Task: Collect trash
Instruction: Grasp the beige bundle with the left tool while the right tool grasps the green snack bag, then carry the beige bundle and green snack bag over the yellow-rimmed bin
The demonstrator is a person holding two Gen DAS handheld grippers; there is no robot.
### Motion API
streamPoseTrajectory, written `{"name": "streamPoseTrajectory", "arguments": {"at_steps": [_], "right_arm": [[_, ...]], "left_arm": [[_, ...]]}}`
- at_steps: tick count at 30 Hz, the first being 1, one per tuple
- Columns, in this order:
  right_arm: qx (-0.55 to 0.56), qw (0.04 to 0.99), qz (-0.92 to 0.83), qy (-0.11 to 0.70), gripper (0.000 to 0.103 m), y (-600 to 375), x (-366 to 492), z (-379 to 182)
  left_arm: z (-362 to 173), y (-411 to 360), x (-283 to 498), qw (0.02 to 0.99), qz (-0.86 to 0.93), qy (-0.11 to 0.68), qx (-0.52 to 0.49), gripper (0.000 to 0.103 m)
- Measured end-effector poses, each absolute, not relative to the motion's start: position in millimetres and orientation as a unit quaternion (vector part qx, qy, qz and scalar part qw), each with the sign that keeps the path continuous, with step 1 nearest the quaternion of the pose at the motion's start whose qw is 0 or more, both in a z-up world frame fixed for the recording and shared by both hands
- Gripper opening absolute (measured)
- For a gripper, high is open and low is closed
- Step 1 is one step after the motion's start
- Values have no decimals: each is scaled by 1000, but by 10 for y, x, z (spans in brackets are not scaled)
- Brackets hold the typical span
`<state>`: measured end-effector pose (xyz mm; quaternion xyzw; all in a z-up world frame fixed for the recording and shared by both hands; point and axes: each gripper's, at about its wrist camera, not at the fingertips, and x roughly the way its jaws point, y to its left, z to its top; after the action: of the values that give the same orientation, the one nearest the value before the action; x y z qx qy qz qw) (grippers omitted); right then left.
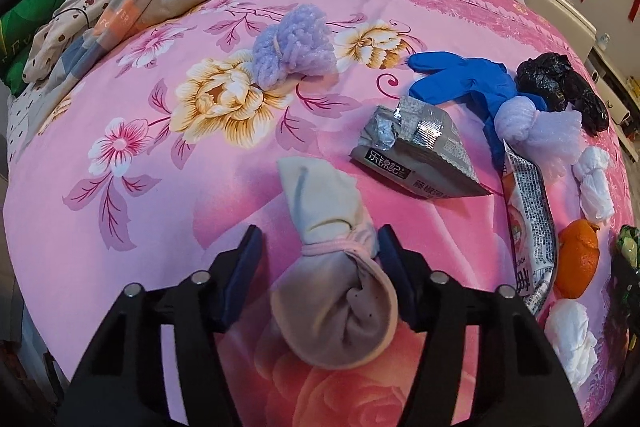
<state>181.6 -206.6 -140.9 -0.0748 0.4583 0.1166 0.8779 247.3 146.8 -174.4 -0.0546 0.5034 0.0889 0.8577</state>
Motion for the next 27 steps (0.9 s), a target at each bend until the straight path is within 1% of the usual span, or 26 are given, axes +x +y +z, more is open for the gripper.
{"name": "streamPoseTrajectory", "arguments": {"at_steps": [2, 6, 11, 16, 27], "right_arm": [[-78, 879, 120, 454, 47, -2062, 1812, -1406], [-66, 882, 128, 448, 46, -2090, 1790, -1384], [-49, 894, 132, 425, 46, -2125, 1712, -1229], [-42, 902, 135, 409, 46, -2119, 1604, -1028], [-9, 913, 135, 386, 46, -2305, 1322, -577]], "left_arm": [[-1709, 1420, 2456, 864, 82, 494, -47, 35], [-1637, 1427, 2405, 874, 73, 477, -59, 30], [-1460, 1485, 2292, 890, 79, 442, -78, 30], [-1265, 1408, 2150, 907, 84, 407, -66, 30], [-935, 1060, 1819, 919, 49, 386, -58, 29]]}}
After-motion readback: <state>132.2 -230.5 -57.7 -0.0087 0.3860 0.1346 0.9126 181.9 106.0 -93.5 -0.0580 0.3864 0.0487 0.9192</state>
